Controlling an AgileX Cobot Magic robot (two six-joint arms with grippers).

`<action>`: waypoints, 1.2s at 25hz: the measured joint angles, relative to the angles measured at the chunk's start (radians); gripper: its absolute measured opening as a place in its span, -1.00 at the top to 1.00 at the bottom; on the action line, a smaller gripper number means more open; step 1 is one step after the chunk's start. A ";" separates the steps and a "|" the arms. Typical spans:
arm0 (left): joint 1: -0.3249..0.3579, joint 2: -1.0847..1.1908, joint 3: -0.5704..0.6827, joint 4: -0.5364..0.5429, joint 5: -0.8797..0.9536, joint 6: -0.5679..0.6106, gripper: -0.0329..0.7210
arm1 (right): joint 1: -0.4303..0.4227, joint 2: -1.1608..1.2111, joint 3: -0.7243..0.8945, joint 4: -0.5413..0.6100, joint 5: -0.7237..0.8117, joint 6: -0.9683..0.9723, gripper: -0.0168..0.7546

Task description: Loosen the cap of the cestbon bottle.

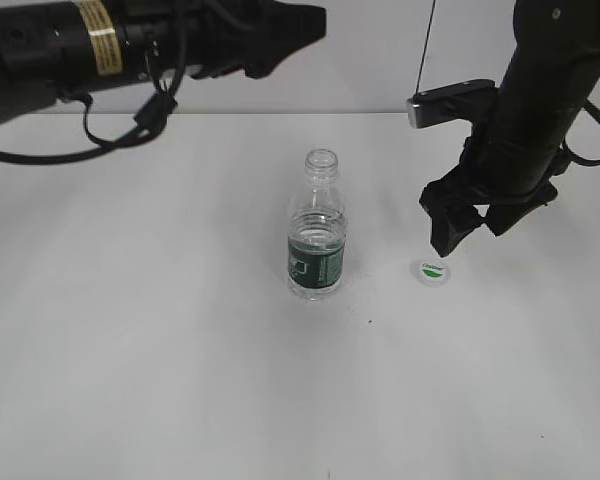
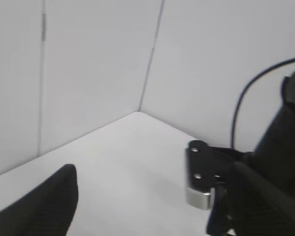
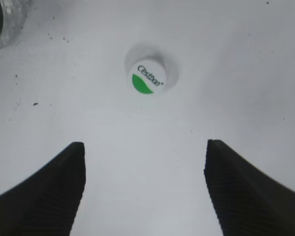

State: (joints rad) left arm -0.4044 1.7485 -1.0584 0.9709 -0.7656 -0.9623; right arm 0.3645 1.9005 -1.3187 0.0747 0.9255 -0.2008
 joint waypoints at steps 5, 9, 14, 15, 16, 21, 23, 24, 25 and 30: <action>0.005 -0.148 0.000 -0.006 0.392 -0.054 -0.57 | 0.000 -0.057 0.000 0.000 0.097 0.005 -0.55; 0.018 -0.214 0.001 -0.038 0.698 -0.074 -0.57 | 0.000 -0.114 0.000 0.000 0.132 0.013 -0.55; 0.079 -0.238 0.001 -0.223 0.977 0.000 -0.57 | 0.000 -0.189 0.000 -0.006 0.168 0.016 -0.56; 0.096 -0.240 0.001 -0.284 1.030 0.079 -0.57 | 0.000 -0.208 0.000 -0.011 0.175 0.016 -0.56; 0.110 -0.241 -0.001 -0.373 1.074 0.160 -0.57 | 0.000 -0.221 0.000 -0.018 0.182 0.017 -0.56; 0.211 -0.241 -0.027 -0.766 1.317 0.593 -0.57 | -0.011 -0.272 0.000 -0.067 0.225 0.051 -0.57; 0.252 -0.241 -0.038 -0.836 1.392 0.678 -0.57 | -0.039 -0.274 0.000 -0.075 0.230 0.069 -0.57; 0.271 -0.241 -0.042 -0.860 1.429 0.702 -0.57 | -0.057 -0.274 0.000 -0.075 0.230 0.074 -0.57; 0.286 -0.241 -0.044 -0.872 1.461 0.727 -0.57 | -0.075 -0.274 0.000 -0.075 0.230 0.080 -0.57; 0.341 -0.241 -0.049 -0.915 1.539 0.804 -0.57 | -0.188 -0.274 0.000 -0.075 0.233 0.115 -0.57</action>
State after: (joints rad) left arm -0.0629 1.5079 -1.1070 0.0554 0.7733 -0.1584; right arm 0.1764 1.6267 -1.3187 0.0000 1.1582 -0.0854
